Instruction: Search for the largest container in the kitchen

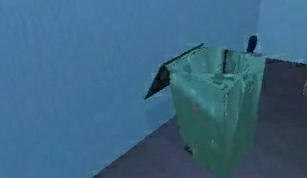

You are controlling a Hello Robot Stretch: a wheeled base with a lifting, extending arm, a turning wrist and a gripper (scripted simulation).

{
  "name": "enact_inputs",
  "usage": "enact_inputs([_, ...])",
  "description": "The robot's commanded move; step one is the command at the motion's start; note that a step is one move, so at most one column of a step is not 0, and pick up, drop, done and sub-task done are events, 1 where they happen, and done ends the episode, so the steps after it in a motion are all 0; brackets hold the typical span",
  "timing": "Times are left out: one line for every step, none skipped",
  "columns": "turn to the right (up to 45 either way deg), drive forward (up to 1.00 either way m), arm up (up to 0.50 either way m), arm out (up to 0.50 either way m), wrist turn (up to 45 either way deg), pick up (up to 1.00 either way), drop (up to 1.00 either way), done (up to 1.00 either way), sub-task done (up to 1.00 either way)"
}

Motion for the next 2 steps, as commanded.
enact_inputs([36.0, 0.0, 0.0, 0.0, 0.0, 0.0, 0.0, 0.0, 0.0])
enact_inputs([0.0, 0.3, 0.0, 0.0, 0.0, 0.0, 0.0, 0.0, 0.0])
